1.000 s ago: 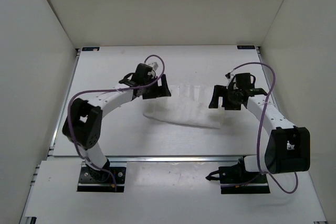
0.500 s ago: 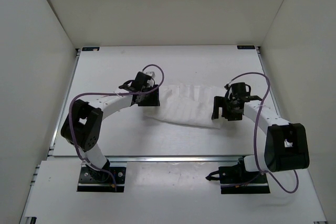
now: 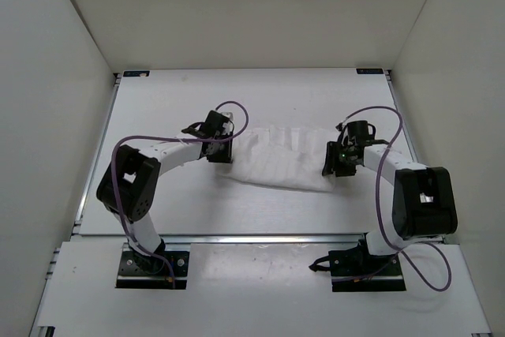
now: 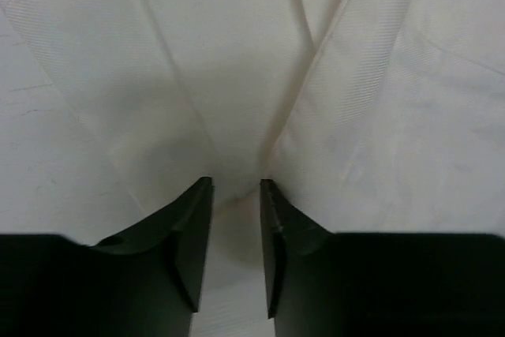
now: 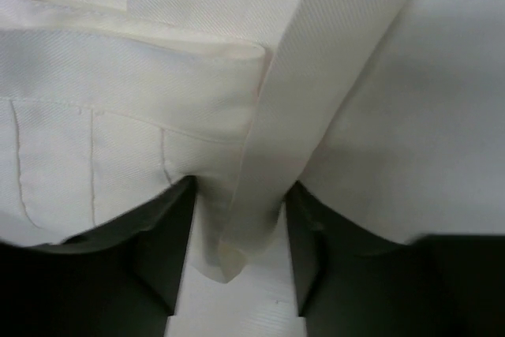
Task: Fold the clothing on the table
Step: Fold the skirt
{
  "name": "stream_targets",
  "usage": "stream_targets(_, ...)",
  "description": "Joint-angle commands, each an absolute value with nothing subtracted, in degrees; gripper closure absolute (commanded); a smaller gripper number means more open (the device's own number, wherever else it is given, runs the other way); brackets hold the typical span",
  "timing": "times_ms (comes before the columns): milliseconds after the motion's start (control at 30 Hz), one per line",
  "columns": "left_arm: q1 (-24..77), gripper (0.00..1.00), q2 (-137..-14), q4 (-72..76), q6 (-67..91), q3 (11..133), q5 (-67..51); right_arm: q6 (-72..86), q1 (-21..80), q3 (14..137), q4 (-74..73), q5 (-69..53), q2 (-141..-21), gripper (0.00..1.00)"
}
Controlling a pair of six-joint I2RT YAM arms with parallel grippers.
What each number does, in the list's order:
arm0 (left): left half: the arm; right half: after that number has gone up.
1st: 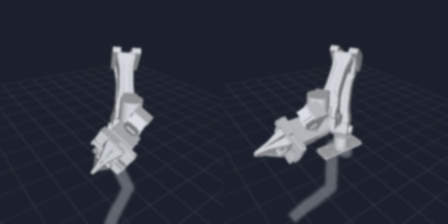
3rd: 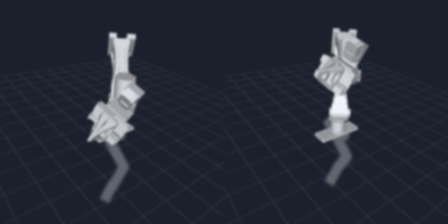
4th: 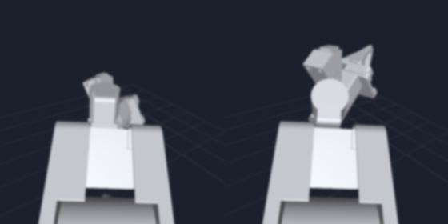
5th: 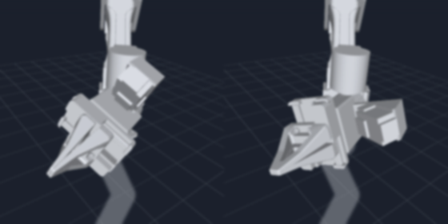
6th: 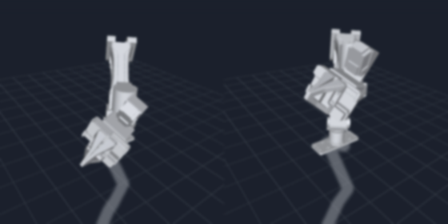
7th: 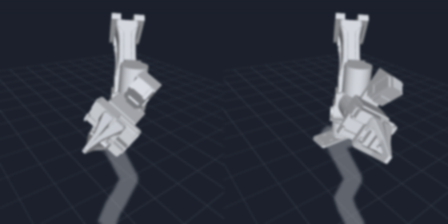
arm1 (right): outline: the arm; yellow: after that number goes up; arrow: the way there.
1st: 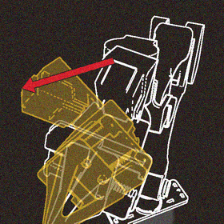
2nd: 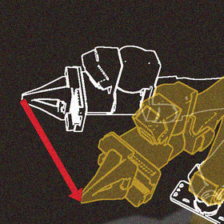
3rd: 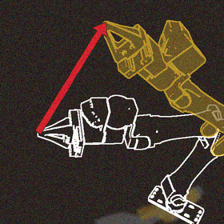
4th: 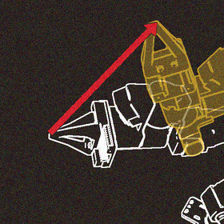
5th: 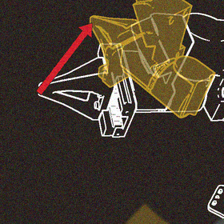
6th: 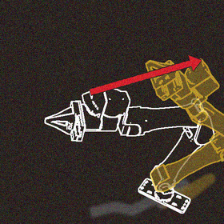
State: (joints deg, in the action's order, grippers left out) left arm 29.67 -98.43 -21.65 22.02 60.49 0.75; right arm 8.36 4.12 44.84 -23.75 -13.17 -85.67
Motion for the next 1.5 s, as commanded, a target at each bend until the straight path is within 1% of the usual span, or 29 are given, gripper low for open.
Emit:
stream_targets(0,30.3,0.62,-99.4,-22.9,20.8,62.3,2.2,7.4,4.8,46.1,-21.5,-14.1,-87.9,0.6)
stream_targets(33,30.4,0.65,-99.6,-23.6,20.8,62.3,2.0,7.3,5.2,46.7,-21.8,-14.2,-87.9,0.66)
stream_targets(67,30.6,0.66,-99.8,-23.3,20.7,62.3,2.2,7.1,4.6,46.6,-21.4,-14.2,-88.2,0.69)
stream_targets(133,30.8,0.72,-100.5,-23.7,20.8,62.3,2.3,7.6,4.7,46.6,-21.0,-13.9,-88.6,0.92)
stream_targets(167,30.9,0.75,-101.0,-23.7,21.0,62.1,2.3,7.6,4.5,47.1,-21.4,-13.6,-88.8,1.0)
stream_targets(233,31.1,0.77,-102.1,-24.0,20.9,62.4,1.9,6.9,4.2,47.8,-21.8,-13.4,-88.6,1.0)
stream_targets(367,32.5,0.85,-104.5,-23.6,21.0,63.9,0.4,6.0,3.2,52.0,-23.5,-13.7,-87.2,1.0)
stream_targets(400,32.9,0.87,-104.9,-23.6,21.0,64.2,0.3,6.1,3.4,54.0,-24.3,-14.2,-86.8,1.0)
stream_targets(533,34.2,0.9,-108.0,-23.4,21.5,67.5,-2.3,5.2,5.2,62.5,-27.2,-17.0,-86.7,1.0)
stream_targets(667,34.6,0.89,-110.6,-23.1,22.0,70.0,-5.3,5.6,9.7,69.6,-26.4,-21.2,-86.4,1.0)
stream_targets(733,34.3,0.9,-111.8,-22.2,22.7,71.5,-7.2,6.5,13.5,71.0,-24.9,-22.5,-87.2,1.0)
stream_targets(867,33.3,0.89,-115.1,-22.3,23.1,75.5,-13.3,6.7,20.2,74.8,-23.5,-25.4,-91.7,1.0)
stream_targets(1000,32.8,0.89,-117.1,-23.3,22.5,78.9,-17.4,5.9,23.9,79.4,-25.8,-27.3,-98.5,1.0)
stream_targets(1133,31.7,0.88,-115.9,-20.2,24.1,75.6,-20.6,6.1,26.8,84.9,-27.9,-26.6,-103.3,1.0)
stream_targets(1233,29.6,0.88,-114.3,-18.8,25.2,72.3,-22.8,7.9,27.9,85.9,-27.0,-27.0,-106.0,1.0)
stream_targets(1367,28.4,0.88,-113.6,-15.8,26.1,69.3,-25.0,10.9,28.2,87.0,-25.9,-30.4,-108.5,1.0)
stream_targets(1467,28.0,0.88,-113.5,-15.4,26.4,68.4,-26.0,11.7,30.0,89.4,-27.7,-31.5,-110.9,1.0)
